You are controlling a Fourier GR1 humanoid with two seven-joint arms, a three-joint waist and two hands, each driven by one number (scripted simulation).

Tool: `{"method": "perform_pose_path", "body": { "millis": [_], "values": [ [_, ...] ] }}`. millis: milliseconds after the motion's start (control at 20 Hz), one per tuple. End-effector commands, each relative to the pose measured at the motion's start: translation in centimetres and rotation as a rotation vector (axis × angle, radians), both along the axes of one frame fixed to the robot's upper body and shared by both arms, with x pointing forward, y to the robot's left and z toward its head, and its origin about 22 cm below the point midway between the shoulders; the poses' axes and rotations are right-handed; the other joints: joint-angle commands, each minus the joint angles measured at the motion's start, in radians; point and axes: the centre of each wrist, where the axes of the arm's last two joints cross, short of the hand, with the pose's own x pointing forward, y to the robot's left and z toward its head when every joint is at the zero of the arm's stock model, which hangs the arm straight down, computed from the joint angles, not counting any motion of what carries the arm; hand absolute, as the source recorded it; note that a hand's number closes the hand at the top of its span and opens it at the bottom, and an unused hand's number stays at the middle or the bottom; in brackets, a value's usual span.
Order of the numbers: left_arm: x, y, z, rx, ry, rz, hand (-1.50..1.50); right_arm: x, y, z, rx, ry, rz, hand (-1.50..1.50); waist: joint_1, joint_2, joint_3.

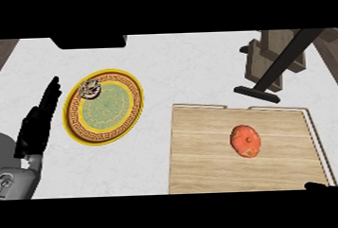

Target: Pick the squash from the tray and place it in the tiered basket

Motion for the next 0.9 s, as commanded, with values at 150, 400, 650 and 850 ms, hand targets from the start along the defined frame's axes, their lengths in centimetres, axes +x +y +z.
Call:
{"method": "perform_pose_path", "body": {
  "millis": [150, 400, 650, 850],
  "values": [
    [0.4, -2.1, 0.3, -0.020, -0.007, 0.002, 0.00, 3.8, 3.0, 5.5, -0.065, 0.173, -0.013, -1.50, 0.015, 0.001, 0.003],
    [0.2, -0.7, 1.1, 0.013, -0.010, -0.013, 0.00, 7.7, 5.2, 5.8, -0.042, 0.285, -0.013, -1.50, 0.031, 0.002, 0.004],
    [-0.5, 0.6, 0.5, -0.010, 0.010, 0.002, 0.00, 8.7, 5.9, 3.1, -0.049, 0.407, 0.034, -1.50, 0.012, -0.001, 0.004],
    [0.0, 0.5, 0.4, 0.011, -0.002, 0.004, 0.00, 9.3, 7.0, 2.7, -0.074, 0.458, 0.038, -1.50, 0.002, -0.001, 0.004]
  ]
}}
